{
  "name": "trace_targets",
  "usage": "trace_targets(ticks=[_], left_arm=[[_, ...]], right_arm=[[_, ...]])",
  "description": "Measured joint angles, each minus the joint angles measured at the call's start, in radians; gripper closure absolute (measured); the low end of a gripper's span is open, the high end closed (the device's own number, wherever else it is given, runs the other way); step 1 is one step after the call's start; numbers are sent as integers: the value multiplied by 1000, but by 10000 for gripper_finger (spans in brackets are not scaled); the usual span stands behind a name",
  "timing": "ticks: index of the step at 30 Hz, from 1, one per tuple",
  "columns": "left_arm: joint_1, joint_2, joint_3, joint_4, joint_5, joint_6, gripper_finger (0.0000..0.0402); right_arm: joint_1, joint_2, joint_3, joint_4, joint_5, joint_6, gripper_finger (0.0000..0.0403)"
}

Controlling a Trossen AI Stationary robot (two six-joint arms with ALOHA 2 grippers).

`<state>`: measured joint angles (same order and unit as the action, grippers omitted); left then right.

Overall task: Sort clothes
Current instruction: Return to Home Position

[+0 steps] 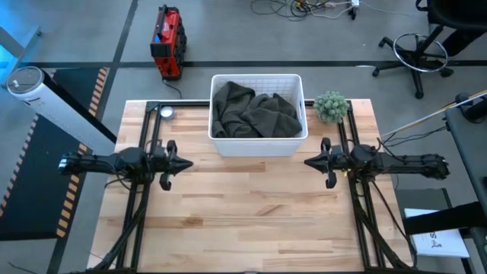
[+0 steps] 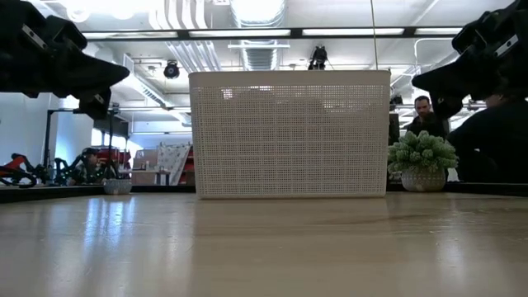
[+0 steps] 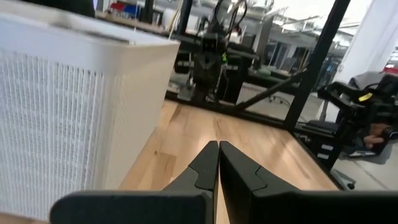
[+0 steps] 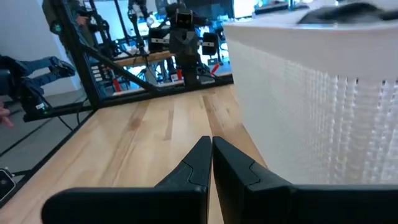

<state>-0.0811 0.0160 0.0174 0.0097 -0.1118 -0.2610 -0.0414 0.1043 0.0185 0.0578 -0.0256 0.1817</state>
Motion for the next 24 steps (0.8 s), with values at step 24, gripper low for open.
trace_targets(ticks=[24], left_arm=[[0, 4, 2, -2, -11, 20, 402]], right_arm=[[0, -62, 7, -75, 0, -10, 403]])
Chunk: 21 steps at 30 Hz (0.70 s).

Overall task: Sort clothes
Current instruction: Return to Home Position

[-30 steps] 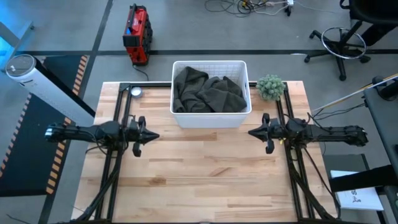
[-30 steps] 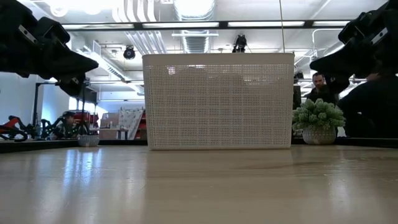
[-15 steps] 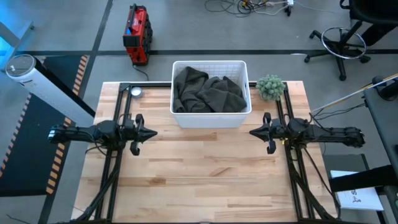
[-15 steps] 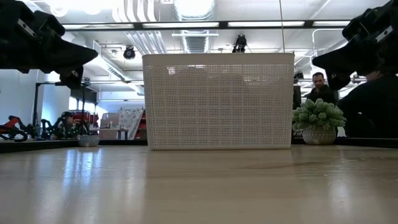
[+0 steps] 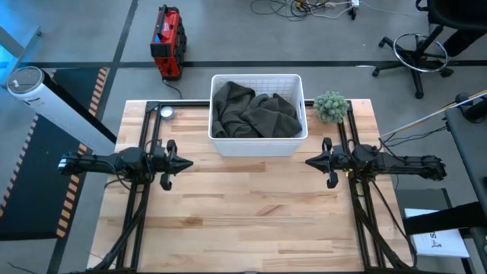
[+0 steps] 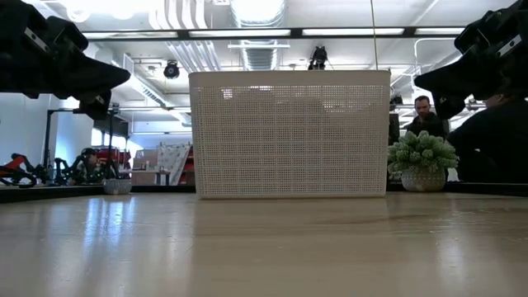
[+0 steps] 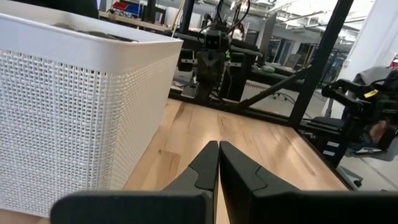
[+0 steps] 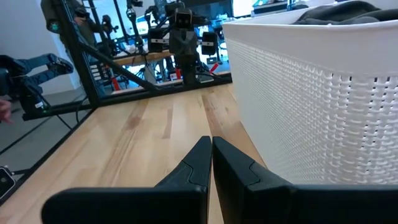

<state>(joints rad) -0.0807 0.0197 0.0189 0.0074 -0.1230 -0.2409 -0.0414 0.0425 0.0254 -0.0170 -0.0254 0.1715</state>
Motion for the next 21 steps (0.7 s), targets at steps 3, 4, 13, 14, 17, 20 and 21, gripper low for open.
trace_targets(ticks=[3, 4, 13, 14, 17, 20, 21], left_arm=[[0, 6, 0, 0, 0, 0, 402], [0, 9, 0, 0, 0, 0, 402], [0, 32, 0, 10, 0, 0, 396], [0, 36, -1, 10, 0, 0, 395], [0, 46, -1, 11, 0, 0, 395], [0, 58, -1, 11, 0, 0, 398], [0, 63, -1, 11, 0, 0, 399]], right_arm=[[0, 0, 0, 0, 0, 0, 403], [0, 0, 0, 0, 0, 0, 403], [0, 0, 0, -1, 0, 0, 403], [0, 0, 0, -1, 0, 0, 403], [0, 0, 0, -1, 0, 0, 403], [0, 0, 0, -1, 0, 0, 403], [0, 0, 0, -1, 0, 0, 403]])
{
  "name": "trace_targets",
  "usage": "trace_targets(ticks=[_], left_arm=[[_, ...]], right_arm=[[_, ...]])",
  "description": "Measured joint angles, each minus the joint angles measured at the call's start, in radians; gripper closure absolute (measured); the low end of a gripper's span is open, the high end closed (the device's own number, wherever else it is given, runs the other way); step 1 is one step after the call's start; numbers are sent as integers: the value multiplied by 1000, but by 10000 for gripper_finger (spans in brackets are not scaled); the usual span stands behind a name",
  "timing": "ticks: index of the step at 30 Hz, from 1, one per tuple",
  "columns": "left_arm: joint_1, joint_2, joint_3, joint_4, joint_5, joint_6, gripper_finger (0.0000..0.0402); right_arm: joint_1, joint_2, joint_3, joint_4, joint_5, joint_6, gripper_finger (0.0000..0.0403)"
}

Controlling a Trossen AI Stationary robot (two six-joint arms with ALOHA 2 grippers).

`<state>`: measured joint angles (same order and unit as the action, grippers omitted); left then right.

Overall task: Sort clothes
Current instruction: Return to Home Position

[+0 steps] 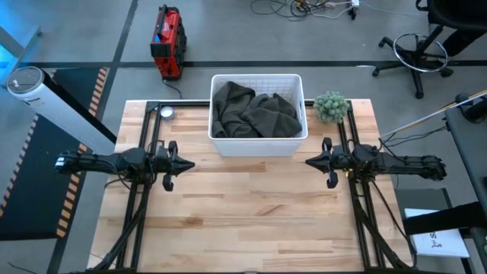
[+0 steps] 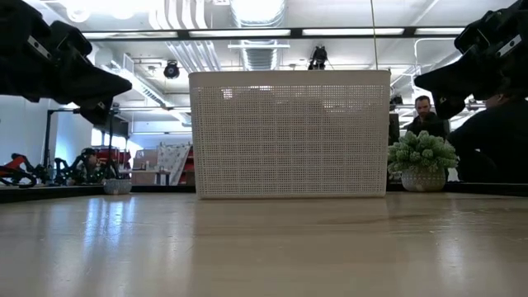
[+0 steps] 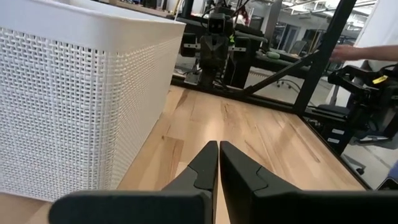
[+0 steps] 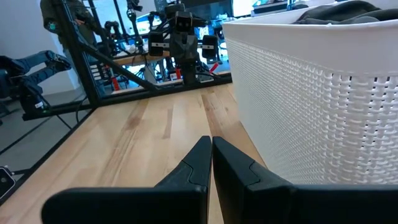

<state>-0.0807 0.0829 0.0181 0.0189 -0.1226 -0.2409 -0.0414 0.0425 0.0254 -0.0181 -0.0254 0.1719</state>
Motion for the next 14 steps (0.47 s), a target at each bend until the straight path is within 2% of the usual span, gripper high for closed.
trace_targets(ticks=[14], left_arm=[[0, 73, 0, 3, 0, 0, 386]], right_arm=[[0, 0, 0, 0, 0, 0, 403]])
